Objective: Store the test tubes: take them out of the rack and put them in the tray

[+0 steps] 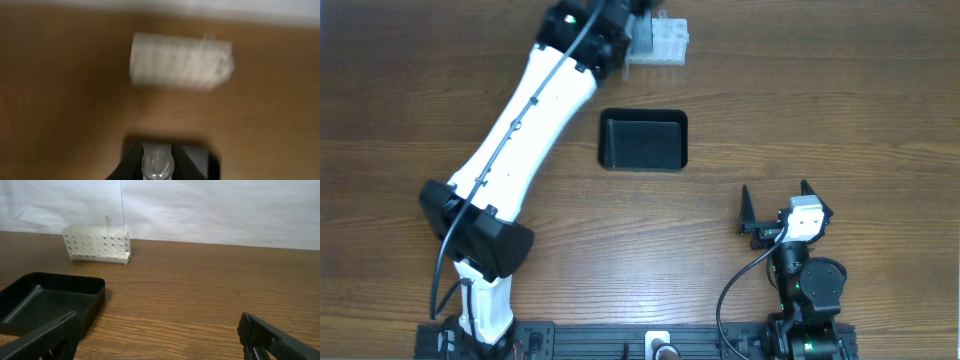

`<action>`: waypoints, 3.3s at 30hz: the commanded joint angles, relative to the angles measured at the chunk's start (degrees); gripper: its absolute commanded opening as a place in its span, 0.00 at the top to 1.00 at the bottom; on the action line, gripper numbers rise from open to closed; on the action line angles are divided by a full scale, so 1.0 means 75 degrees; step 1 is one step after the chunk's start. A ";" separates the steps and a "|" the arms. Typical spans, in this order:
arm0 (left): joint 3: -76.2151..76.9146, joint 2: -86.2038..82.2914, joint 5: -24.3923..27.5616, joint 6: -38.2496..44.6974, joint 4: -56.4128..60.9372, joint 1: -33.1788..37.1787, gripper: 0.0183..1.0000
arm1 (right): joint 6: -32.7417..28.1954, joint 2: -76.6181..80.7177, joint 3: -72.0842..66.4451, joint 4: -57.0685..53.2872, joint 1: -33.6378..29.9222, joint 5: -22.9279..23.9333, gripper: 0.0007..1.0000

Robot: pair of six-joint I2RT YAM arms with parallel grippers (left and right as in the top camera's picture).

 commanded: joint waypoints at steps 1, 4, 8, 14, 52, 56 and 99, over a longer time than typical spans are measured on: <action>-0.0085 0.0516 0.0073 -0.1813 -0.0947 -0.0242 0.98 | 0.0050 -0.0076 -0.0044 -0.0012 0.0038 0.0020 0.01; -0.0085 0.0903 0.0181 -0.1830 -0.1148 -0.0367 0.98 | 0.0050 -0.0076 -0.0044 -0.0012 0.0038 0.0020 0.01; -0.0085 0.1367 0.0519 -0.1827 -0.1192 -0.0399 0.98 | 0.0050 -0.0076 -0.0044 -0.0012 0.0038 0.0020 0.01; -0.0085 0.1944 0.0764 -0.1679 -0.1186 -0.0271 0.98 | 0.0050 -0.0076 -0.0044 -0.0009 0.0038 0.0020 0.01; -0.0085 0.2964 0.1119 -0.0309 -0.1090 -0.0017 0.97 | 0.0050 -0.0076 -0.0044 -0.0009 0.0038 0.0023 0.01; -0.0085 0.2993 0.1209 -0.0309 -0.1096 -0.0015 0.98 | 0.0050 -0.0076 -0.0044 -0.0009 0.0038 0.0020 0.01; -0.0085 -0.0204 -0.0822 -0.0268 -0.0682 -0.0026 0.25 | 0.0050 -0.0076 -0.0044 -0.0012 0.0038 0.0020 0.01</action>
